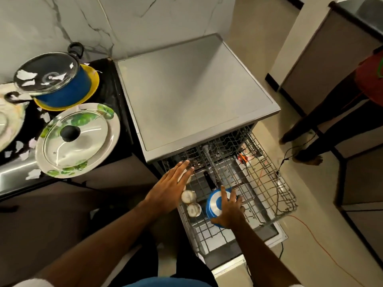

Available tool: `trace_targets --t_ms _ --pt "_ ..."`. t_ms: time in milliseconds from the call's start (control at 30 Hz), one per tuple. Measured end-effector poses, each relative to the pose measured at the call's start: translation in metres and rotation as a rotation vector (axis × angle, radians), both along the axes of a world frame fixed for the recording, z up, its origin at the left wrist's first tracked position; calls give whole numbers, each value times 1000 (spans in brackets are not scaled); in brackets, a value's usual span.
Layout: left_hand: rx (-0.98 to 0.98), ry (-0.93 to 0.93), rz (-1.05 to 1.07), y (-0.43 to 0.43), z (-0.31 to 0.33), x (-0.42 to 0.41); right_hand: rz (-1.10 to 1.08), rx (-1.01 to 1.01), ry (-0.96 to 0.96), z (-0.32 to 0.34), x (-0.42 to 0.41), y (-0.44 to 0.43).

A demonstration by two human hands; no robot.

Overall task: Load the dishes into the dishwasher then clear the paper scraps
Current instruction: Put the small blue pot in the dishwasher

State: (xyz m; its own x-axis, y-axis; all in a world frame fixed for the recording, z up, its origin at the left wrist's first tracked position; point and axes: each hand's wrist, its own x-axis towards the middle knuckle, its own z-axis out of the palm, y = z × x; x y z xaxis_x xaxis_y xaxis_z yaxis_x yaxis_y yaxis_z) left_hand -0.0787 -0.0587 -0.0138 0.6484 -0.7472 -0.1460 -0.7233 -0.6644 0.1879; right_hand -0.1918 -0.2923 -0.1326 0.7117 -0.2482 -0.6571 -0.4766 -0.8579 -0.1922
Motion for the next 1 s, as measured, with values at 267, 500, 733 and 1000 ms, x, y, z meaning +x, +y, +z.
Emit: trace_targets --t_ms 267,500,733,1000 --pt "-52 91 63 1 -12 -3 56 -60 -63 -31 -3 6" --pt "16 132 49 -5 -23 -8 28 -52 -44 -57 -5 8" --pt "36 139 28 -16 -29 -2 -60 44 -65 -69 -13 10" --pt "-3 167 63 -20 -23 5 -189 185 -169 -42 -12 7"
